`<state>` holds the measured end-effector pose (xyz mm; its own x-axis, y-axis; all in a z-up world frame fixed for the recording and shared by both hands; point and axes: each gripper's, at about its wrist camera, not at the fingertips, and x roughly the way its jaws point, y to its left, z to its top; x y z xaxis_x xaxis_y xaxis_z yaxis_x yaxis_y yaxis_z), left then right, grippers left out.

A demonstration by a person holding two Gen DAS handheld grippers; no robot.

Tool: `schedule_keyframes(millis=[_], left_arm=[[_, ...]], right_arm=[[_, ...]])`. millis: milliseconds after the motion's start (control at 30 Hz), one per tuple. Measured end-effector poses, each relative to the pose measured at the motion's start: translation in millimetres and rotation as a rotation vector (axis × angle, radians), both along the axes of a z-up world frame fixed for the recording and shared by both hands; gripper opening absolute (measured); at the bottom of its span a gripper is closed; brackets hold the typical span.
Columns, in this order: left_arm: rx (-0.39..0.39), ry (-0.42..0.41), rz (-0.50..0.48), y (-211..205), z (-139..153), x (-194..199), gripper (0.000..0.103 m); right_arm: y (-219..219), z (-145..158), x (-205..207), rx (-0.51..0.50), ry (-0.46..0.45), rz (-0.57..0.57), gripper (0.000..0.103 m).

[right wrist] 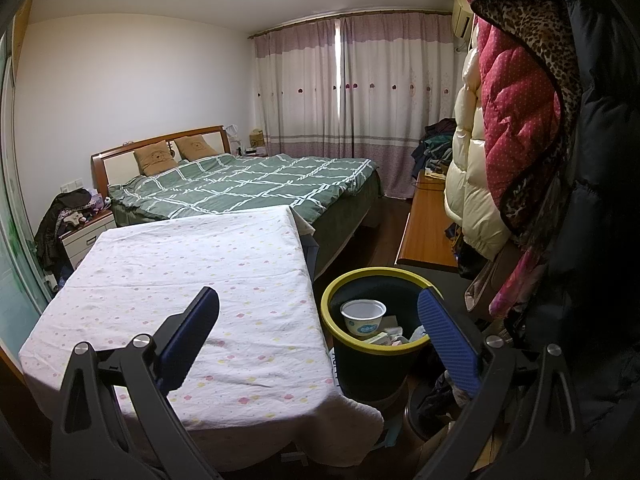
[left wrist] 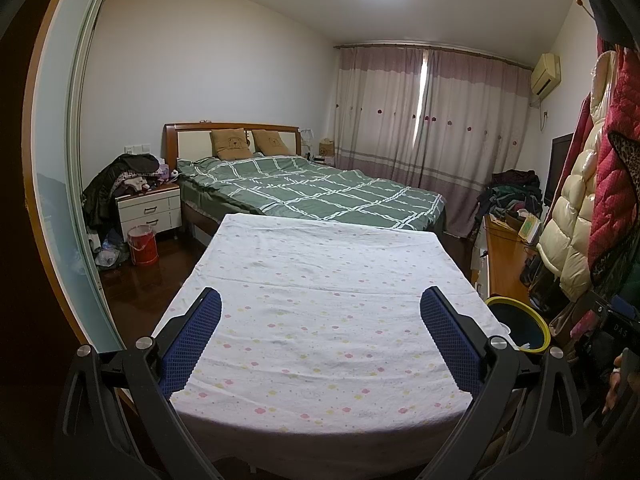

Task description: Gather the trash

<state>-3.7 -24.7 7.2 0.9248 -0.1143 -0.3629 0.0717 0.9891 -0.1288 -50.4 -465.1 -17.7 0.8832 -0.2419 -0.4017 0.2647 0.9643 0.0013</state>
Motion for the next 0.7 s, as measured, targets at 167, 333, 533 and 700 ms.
schedule_keyframes(millis=[167, 333, 533, 700], left_arm=[[0.001, 0.002, 0.005, 0.5, -2.9, 1.2, 0.098], [0.006, 0.004, 0.010, -0.6, -4.2, 2.9, 0.098], [-0.002, 0.014, -0.004, 0.1, -6.7, 6.2, 0.098], [-0.003, 0.019, -0.003, 0.6, -8.6, 8.2, 0.098]], right_arm=[[0.2, -0.2, 0.4, 0.000, 0.000, 0.000, 0.095], [0.4, 0.0, 0.2, -0.001, 0.000, 0.000, 0.095], [0.3, -0.1, 0.3, 0.000, 0.001, 0.000, 0.095], [0.3, 0.1, 0.3, 0.000, 0.000, 0.000, 0.095]])
